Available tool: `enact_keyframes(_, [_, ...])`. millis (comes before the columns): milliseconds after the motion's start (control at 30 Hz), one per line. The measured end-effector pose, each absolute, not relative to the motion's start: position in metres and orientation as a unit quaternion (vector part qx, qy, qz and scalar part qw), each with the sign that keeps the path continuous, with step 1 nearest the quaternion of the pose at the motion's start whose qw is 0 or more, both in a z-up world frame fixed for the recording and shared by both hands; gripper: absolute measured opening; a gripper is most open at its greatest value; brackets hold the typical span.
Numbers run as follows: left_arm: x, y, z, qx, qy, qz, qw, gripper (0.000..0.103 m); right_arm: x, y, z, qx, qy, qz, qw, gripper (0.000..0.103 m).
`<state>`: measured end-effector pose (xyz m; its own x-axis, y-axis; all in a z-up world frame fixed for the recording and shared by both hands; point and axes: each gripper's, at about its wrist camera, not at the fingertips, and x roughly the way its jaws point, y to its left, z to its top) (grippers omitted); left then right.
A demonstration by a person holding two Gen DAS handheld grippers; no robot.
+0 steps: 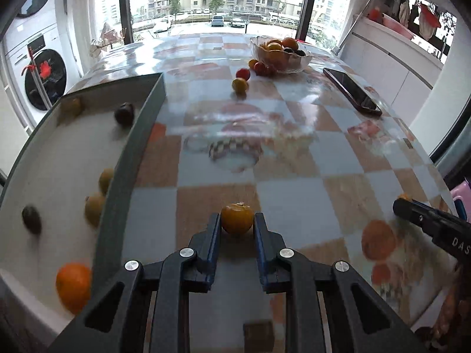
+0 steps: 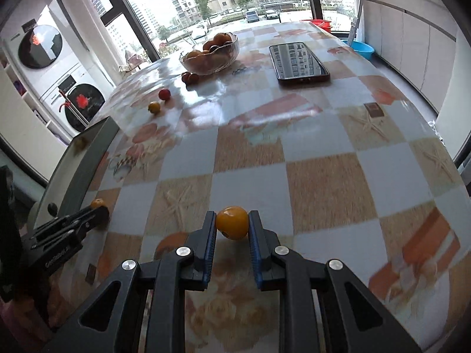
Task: Organize fruits
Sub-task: 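Carry both apricots into the white tray and open both tools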
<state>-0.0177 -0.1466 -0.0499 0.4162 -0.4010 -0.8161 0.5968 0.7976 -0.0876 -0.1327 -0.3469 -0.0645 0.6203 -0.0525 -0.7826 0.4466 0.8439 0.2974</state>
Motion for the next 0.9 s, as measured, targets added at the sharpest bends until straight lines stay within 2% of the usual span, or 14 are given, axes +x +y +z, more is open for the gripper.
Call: enact_keyframes(900, [-0.027, -0.11, -0.029, 0.082, 0.422, -0.291, 0.855, 0.023, -0.128, -0.296, -0.047, 0.194, 0.44, -0.122, 0.869, 0.023])
